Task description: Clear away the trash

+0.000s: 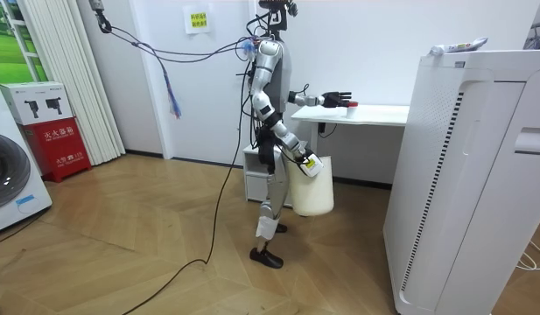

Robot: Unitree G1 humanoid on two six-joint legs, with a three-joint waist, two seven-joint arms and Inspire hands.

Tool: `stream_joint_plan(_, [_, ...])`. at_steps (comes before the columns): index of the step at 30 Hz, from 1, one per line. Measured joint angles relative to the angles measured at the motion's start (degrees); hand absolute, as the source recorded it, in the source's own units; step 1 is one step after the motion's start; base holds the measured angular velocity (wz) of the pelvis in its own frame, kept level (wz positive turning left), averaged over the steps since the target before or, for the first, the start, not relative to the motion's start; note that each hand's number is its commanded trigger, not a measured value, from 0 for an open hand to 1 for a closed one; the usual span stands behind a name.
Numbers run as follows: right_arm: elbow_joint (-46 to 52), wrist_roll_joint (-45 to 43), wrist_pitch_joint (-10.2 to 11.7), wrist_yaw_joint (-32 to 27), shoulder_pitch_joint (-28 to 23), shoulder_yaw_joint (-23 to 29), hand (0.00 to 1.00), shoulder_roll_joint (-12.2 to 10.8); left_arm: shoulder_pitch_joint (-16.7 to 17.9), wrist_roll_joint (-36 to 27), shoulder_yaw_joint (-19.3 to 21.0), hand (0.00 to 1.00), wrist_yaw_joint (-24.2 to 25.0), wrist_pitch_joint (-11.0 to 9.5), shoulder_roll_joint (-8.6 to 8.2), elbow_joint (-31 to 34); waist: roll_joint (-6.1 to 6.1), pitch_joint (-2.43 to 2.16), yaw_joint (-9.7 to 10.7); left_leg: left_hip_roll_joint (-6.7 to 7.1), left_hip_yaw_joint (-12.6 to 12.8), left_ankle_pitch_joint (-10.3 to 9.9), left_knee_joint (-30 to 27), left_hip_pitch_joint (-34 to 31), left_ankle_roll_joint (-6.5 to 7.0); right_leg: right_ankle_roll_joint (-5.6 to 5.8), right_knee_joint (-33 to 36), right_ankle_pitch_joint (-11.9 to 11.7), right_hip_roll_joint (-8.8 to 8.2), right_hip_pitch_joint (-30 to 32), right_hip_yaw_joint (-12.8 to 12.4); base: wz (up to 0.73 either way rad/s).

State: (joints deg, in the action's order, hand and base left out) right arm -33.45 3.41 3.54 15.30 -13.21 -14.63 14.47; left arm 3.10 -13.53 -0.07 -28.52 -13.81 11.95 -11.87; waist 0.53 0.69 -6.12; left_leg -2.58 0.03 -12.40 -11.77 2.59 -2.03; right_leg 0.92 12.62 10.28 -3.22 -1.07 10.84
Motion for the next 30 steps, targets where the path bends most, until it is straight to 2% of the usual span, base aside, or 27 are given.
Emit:
stream_joint_plan(7, [0.0,0.0,-0.1,-0.6,-0.6,-0.1,1.0,0.0,-1.1,-0.1,0.0,0.0,0.0,0.1,0.0,-0.2,0.06,0.01,0.1,-0.14,1.0,0.0,0.0,0.2,0.0,-0.04,0.1,0.0,0.03,0.0,-0.1,-0.02])
stream_joint_plan(10, [0.0,0.0,-0.8,-1.0,-0.7,-0.4,1.0,-0.1,-1.8,-0.6,0.0,0.0,0.0,0.5,0.0,-1.3,0.05,0.01,0.2,-0.22,1.1,0.0,-0.1,0.2,0.0,-0.11,0.2,-0.1,0.1,0.1,-0.1,0.0])
stream_joint_plan(17, [0.0,0.1,-1.7,-2.2,-0.5,-1.1,1.0,-0.2,-4.0,-3.2,0.0,0.0,-1.2,0.8,0.01,-6.1,-0.06,0.04,0.2,-0.47,1.7,0.0,-0.1,-0.3,0.0,-0.26,0.6,-0.2,0.36,1.0,-1.1,-0.05])
stream_joint_plan(23, [0.1,0.1,-1.8,-2.7,0.1,-1.7,1.0,-0.2,-5.0,-3.3,-0.1,0.0,-2.1,1.0,0.0,-11.4,-0.09,0.04,0.3,-0.55,2.3,0.0,0.0,-0.3,0.0,-0.26,1.0,-0.2,0.37,1.4,-1.5,-0.04])
stream_joint_plan(30, [0.1,0.0,-1.8,-2.6,0.6,-2.1,1.0,-0.2,-6.5,-3.3,0.0,0.0,-1.7,0.7,0.35,-14.3,-0.18,0.06,1.0,-0.66,2.6,0.0,-0.1,-0.5,0.0,-0.39,1.4,-0.3,0.31,1.8,-2.2,-0.03])
